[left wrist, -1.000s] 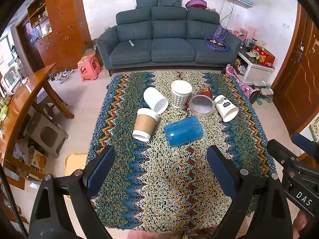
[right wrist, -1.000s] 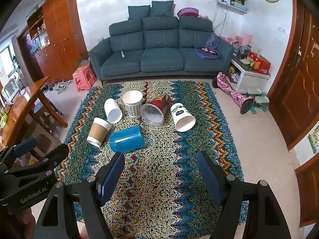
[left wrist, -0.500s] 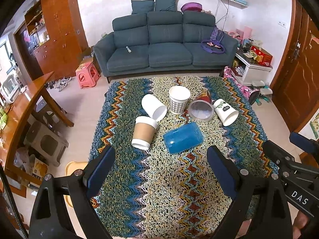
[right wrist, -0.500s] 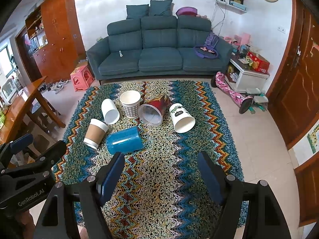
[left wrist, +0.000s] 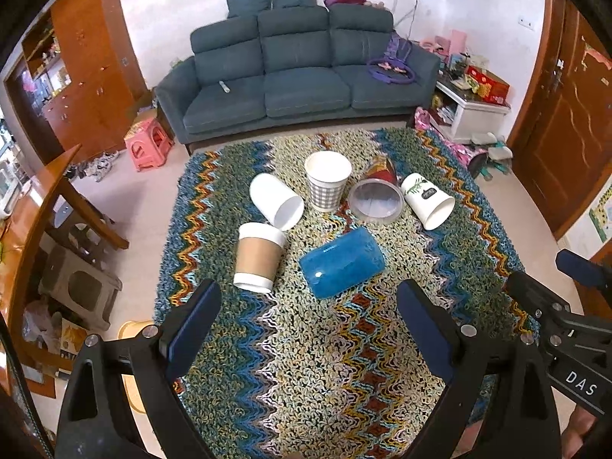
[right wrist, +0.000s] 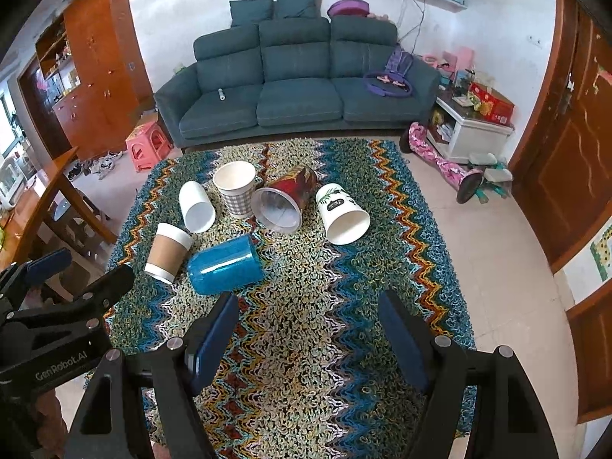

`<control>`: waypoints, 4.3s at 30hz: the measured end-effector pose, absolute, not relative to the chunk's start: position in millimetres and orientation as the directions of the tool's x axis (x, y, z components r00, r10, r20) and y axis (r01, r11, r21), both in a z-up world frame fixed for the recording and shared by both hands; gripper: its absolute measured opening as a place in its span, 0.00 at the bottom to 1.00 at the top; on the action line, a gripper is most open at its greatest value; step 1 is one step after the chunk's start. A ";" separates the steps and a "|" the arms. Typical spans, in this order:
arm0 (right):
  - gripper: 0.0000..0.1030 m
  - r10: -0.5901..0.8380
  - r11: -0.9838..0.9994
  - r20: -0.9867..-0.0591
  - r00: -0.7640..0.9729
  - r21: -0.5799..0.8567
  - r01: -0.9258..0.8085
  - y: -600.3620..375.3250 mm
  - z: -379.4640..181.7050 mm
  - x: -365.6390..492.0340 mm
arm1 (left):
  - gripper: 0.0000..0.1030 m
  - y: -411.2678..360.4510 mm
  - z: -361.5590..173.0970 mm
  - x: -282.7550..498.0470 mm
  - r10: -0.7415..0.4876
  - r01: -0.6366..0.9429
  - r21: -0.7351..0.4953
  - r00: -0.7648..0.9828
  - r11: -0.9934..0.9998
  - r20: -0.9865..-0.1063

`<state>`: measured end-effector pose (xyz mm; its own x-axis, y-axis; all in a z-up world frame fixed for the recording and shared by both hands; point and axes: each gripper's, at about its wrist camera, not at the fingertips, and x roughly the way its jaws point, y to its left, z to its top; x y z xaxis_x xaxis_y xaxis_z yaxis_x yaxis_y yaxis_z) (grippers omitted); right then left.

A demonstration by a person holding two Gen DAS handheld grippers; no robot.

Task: Flip cup upright
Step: 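Move the left tool down to the blue cup lying on its side, then close the left gripper on the blue cup's body and lift it, then rotate the left tool to turn the blue cup upright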

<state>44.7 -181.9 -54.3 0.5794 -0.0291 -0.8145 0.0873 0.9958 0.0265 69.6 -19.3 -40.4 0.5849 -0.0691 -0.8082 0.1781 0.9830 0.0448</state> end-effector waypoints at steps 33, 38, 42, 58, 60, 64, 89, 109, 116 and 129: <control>0.74 0.016 0.989 -0.894 0.447 0.081 0.127 -196.7 -147.7 102.7 | 0.92 -60.5 -136.4 144.0 -0.054 0.472 0.163 0.414 0.867 -0.909; 0.74 0.018 0.988 -0.905 0.424 0.082 0.134 -199.0 -158.1 106.7 | 0.92 -69.5 -148.8 152.6 -0.044 0.523 0.183 0.391 0.832 -0.919; 0.74 0.020 0.986 -0.913 0.408 0.086 0.145 -202.7 -166.2 109.1 | 0.92 -78.0 -158.9 160.0 -0.033 0.563 0.200 0.376 0.802 -0.926; 0.74 0.040 0.982 -0.929 0.369 0.106 0.159 -210.0 -186.7 115.1 | 0.89 -98.4 -195.5 179.1 0.004 0.666 0.211 0.298 0.715 -0.955; 0.74 0.044 0.981 -0.929 0.367 0.110 0.162 -210.5 -187.7 115.4 | 0.84 -100.8 -198.9 180.3 0.018 0.677 0.221 0.294 0.702 -0.956; 0.74 0.051 0.980 -0.929 0.366 0.117 0.161 -211.1 -188.6 114.7 | 0.84 -104.9 -202.7 182.9 0.045 0.688 0.251 0.303 0.680 -0.952; 0.74 0.073 0.976 -0.926 0.370 0.142 0.164 -213.8 -185.4 108.9 | 0.78 -98.8 -212.3 189.4 0.101 0.679 0.255 0.258 0.688 -0.961; 0.74 0.098 0.979 -0.903 0.419 0.162 0.122 -199.9 -154.3 64.2 | 0.77 -39.0 -184.5 90.2 -0.068 0.400 -0.059 0.010 0.915 -0.998; 0.74 0.122 0.981 -0.907 0.403 0.171 0.088 -189.1 -153.8 48.6 | 0.77 -7.1 -195.3 60.6 -0.212 0.153 -0.217 -0.050 0.964 -0.976; 0.74 0.117 0.983 -0.919 0.376 0.160 0.085 -178.3 -161.4 40.5 | 0.77 16.4 -220.3 51.6 -0.401 -0.189 -0.397 0.020 0.898 -0.916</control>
